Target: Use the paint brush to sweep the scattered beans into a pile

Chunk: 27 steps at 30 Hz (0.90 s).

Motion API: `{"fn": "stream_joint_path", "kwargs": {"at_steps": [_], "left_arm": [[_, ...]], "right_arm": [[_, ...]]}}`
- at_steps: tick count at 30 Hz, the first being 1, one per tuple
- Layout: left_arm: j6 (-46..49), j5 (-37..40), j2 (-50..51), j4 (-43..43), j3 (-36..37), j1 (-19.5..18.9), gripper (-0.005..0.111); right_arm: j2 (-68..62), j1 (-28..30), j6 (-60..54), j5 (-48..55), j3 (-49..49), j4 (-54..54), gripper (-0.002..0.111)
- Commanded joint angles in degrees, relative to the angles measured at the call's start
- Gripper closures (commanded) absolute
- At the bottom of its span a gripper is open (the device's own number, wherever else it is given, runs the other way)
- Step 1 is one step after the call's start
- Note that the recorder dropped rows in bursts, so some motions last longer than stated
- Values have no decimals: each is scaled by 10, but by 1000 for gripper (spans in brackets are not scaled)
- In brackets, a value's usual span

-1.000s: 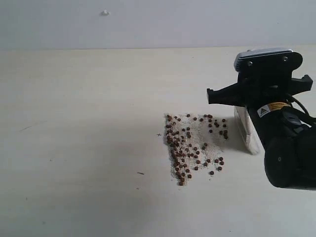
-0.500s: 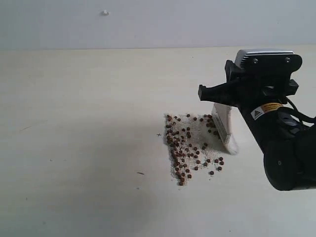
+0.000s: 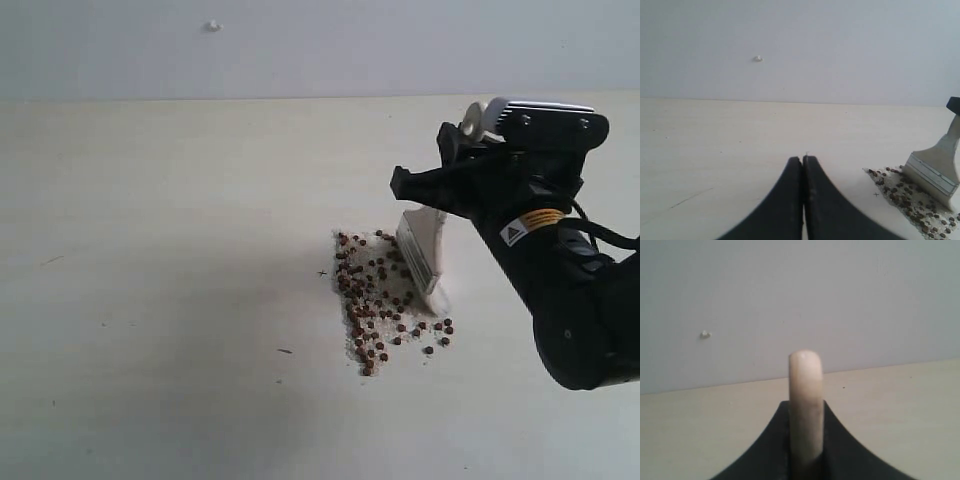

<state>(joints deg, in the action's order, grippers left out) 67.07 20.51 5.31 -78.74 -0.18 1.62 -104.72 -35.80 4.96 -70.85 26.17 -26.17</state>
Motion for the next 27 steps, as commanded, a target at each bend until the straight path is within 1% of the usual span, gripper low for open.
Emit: {"fn": "stream_joint_path", "kwargs": {"at_steps": [1,9,16,27], "left_arm": [[3,2,1,0,2,3,107],[3,2,1,0,2,3,107],[3,2,1,0,2,3,107],[3,2,1,0,2,3,107]], "right_arm": [[-2,1,40,9,1,14,108],[-2,1,73,13,1,16,108],[-1,1,65,13,1,3,108],[53,1,-67,16,1,-39,108]]}}
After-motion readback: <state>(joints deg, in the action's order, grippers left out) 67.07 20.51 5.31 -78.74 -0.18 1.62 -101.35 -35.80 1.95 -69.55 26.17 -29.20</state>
